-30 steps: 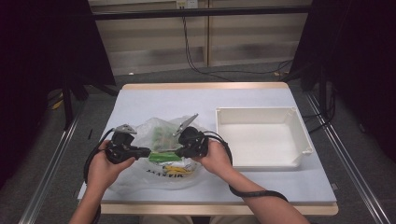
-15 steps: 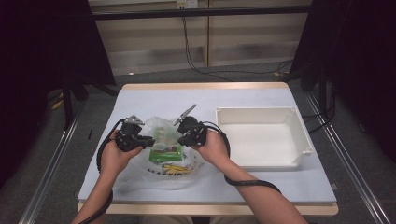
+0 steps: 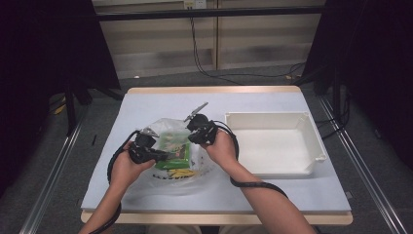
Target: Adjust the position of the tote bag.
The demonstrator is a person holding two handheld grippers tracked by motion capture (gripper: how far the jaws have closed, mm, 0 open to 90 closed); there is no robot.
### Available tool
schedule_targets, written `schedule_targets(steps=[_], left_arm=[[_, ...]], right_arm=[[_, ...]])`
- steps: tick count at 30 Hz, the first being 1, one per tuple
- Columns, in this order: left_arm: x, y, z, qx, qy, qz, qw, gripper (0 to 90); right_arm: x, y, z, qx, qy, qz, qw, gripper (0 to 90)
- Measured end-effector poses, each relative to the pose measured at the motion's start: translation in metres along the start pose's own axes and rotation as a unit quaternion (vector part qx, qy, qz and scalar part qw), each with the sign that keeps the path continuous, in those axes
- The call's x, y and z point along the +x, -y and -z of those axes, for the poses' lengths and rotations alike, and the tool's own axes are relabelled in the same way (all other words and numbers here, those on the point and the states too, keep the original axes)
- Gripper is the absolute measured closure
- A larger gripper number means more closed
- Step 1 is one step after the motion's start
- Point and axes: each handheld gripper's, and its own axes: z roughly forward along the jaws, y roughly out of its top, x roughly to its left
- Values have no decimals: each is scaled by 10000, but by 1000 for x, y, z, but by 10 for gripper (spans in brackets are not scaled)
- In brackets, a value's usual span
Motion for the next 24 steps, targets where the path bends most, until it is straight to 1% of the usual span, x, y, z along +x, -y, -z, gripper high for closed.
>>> schedule_targets(steps=[1, 2, 3, 4, 5, 6, 7, 8, 9, 10, 11, 12, 13, 15, 16, 17, 18, 19, 20, 21, 23, 24], left_arm=[[2, 0, -1, -130, -119, 103, 9998, 787], [5, -1, -2, -178, -232, 94, 9995, 787], [9, -5, -2, -257, -365, 200, 9988, 795], [9, -5, -2, -257, -365, 200, 9988, 796], [12, -10, -1, -301, -509, 144, 9981, 803], [12, -10, -1, -301, -509, 144, 9981, 805], [15, -14, -1, -419, -552, 237, 9973, 806], [15, -14, -1, -419, -552, 237, 9973, 808], [17, -17, -2, -402, -604, 232, 9971, 808], [19, -19, -3, -442, -607, 263, 9968, 808], [21, -21, -3, -422, -661, 178, 9968, 808], [22, -23, -3, -371, -665, 154, 9970, 808], [24, -27, -4, -441, -726, 189, 9962, 808], [26, -28, -4, -456, -690, 204, 9964, 810], [28, -30, -4, -465, -726, 219, 9960, 810], [29, -31, -5, -483, -743, 285, 9957, 813], [31, -32, -5, -498, -693, 306, 9959, 814], [34, -34, -5, -489, -710, 288, 9959, 815], [34, -34, -5, -489, -710, 288, 9959, 817], [36, -36, -5, -557, -679, 350, 9955, 817], [38, -37, -4, -536, -671, 316, 9958, 816], [38, -37, -6, -676, -638, 471, 9946, 817]], right_arm=[[-1, 0, 0, 19, -13, -16, 10000, 900], [0, 0, 0, 5, -21, -31, 10000, 900], [-2, 0, -1, 14, -31, -2, 10000, 900], [-2, 0, -1, 14, -31, -2, 10000, 900], [-2, -1, -1, 41, -53, -31, 10000, 900], [-2, -1, -2, 46, -60, -40, 10000, 900], [-2, -2, -2, 43, -59, -29, 10000, 900], [-2, -2, -2, 43, -59, -29, 10000, 900], [-2, -2, -2, 40, -61, -26, 10000, 900], [-2, -3, -2, 29, -78, -8, 10000, 900], [-1, -4, -1, 49, -93, -4, 9999, 900], [-2, -5, -1, 42, -88, 30, 9999, 900], [-2, -8, -2, 75, -70, 71, 9999, 900], [-2, -11, -3, 102, -64, 53, 9999, 900], [-2, -11, -3, 102, -64, 53, 9999, 900], [-3, -12, -3, 109, -66, 15, 9999, 900], [-3, -14, -3, 96, -67, 38, 9999, 900], [-3, -17, -2, 110, -34, 53, 9999, 900], [-3, -17, -2, 110, -34, 53, 9999, 900], [-5, -20, -3, 111, -10, 70, 9999, 900], [-5, -22, -4, 111, -9, 49, 9999, 900], [-6, -24, -4, 135, 5, 50, 9999, 900]])
